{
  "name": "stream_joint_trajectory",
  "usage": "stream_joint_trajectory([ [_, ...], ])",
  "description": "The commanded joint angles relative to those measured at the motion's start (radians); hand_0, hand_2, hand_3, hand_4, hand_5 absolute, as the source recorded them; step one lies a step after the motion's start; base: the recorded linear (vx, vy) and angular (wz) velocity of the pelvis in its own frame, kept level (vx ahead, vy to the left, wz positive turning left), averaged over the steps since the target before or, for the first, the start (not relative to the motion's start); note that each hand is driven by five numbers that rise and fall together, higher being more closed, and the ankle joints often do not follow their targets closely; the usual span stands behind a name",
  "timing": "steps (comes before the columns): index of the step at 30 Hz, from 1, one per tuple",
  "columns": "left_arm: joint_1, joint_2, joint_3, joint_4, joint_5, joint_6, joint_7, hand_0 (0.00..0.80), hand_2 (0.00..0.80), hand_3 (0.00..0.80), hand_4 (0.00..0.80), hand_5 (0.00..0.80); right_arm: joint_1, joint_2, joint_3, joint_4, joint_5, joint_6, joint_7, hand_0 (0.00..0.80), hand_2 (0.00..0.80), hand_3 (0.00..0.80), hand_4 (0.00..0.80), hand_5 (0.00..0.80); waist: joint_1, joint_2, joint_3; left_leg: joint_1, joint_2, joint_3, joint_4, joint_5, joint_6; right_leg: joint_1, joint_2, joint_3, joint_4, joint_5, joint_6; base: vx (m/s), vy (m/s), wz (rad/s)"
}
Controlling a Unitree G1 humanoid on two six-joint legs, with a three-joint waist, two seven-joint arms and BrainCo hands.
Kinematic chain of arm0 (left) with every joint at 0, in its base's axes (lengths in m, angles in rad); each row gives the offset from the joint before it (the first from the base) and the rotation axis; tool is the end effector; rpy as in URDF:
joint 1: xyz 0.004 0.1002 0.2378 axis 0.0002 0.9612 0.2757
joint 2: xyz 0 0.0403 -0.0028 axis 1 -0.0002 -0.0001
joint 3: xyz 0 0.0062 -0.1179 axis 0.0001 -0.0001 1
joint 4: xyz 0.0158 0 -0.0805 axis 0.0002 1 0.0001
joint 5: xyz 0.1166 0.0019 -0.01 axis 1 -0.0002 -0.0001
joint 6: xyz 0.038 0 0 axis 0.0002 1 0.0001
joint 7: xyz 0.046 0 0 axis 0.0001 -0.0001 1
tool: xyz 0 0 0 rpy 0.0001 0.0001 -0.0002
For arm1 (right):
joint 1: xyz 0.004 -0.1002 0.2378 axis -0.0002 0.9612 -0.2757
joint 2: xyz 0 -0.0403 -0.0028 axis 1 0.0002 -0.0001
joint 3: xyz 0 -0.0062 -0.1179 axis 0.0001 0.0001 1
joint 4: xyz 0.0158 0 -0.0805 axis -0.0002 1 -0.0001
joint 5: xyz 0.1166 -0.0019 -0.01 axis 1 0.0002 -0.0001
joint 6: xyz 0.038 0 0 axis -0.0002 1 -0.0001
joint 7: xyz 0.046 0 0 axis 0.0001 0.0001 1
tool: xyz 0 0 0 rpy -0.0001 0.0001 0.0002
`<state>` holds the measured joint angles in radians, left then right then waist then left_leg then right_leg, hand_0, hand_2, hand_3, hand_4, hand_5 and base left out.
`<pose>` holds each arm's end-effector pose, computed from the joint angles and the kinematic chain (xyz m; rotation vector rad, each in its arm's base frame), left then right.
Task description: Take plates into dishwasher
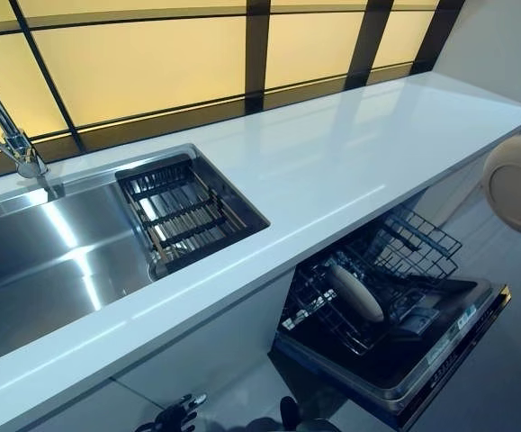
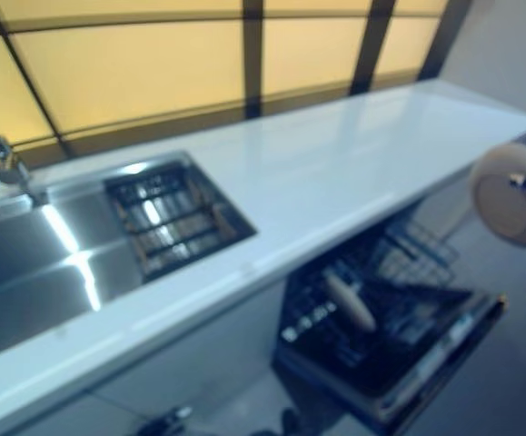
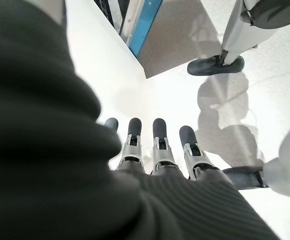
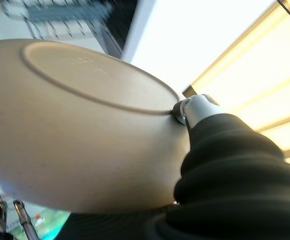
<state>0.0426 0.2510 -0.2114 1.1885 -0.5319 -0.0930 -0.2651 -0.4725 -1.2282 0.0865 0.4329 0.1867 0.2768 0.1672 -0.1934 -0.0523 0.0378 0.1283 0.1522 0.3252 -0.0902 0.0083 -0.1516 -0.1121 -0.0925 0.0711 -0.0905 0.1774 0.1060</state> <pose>0.0706 0.2301 -0.1445 -0.2527 1.0849 0.0594 0.2601 -0.3922 0.2261 -0.9017 0.2514 -0.3147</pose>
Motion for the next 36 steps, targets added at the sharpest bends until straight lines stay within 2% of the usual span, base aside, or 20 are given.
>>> stream_joint_trajectory([
  [1,-0.047,0.010,0.044,0.014,-0.001,-0.019,-0.017,0.000,0.000,0.000,0.000,0.000,-0.033,0.069,-0.071,-0.072,-0.048,-0.057,-0.013,0.800,0.800,0.800,0.800,0.800,-0.021,-0.032,0.070,0.015,0.002,-0.049,0.003,-0.017,0.048,0.043,-0.012,-0.009,0.003,-0.032,0.041,-0.057,0.025,-0.02],
  [6,-0.034,0.008,0.029,-0.034,-0.026,-0.020,-0.020,0.000,0.000,0.000,0.000,0.000,0.001,0.113,-0.086,-0.096,-0.103,-0.065,-0.016,0.800,0.800,0.800,0.800,0.800,-0.028,0.000,0.110,0.007,-0.007,-0.057,0.003,-0.018,0.049,0.023,-0.020,0.000,0.003,-0.025,0.041,-0.035,0.043,-0.02],
  [21,-0.029,-0.011,-0.017,-0.139,-0.053,0.015,-0.022,0.000,0.000,0.000,0.000,0.000,-0.084,0.146,0.005,-0.098,-0.220,-0.038,-0.028,0.800,0.800,0.800,0.800,0.800,-0.011,0.076,0.181,-0.019,-0.028,-0.081,0.003,-0.007,0.041,-0.008,-0.048,-0.017,0.003,-0.015,0.036,-0.026,0.033,0.00],
  [28,-0.031,-0.014,-0.042,-0.178,-0.060,0.034,-0.018,0.000,0.000,0.000,0.000,0.000,-0.126,0.156,0.039,-0.099,-0.246,-0.030,-0.046,0.800,0.800,0.800,0.800,0.800,-0.001,0.100,0.195,-0.029,-0.033,-0.088,0.003,0.000,0.036,-0.014,-0.056,-0.030,0.003,-0.015,0.035,-0.005,0.003,0.00],
  [36,-0.029,-0.017,-0.056,-0.207,-0.059,0.057,-0.013,0.000,0.000,0.000,0.000,0.000,-0.144,0.182,0.057,-0.111,-0.262,0.002,-0.056,0.800,0.800,0.800,0.800,0.800,0.010,0.111,0.195,-0.029,-0.034,-0.095,0.003,0.004,0.036,-0.005,-0.063,-0.041,0.003,-0.017,0.033,0.000,0.000,0.00],
])
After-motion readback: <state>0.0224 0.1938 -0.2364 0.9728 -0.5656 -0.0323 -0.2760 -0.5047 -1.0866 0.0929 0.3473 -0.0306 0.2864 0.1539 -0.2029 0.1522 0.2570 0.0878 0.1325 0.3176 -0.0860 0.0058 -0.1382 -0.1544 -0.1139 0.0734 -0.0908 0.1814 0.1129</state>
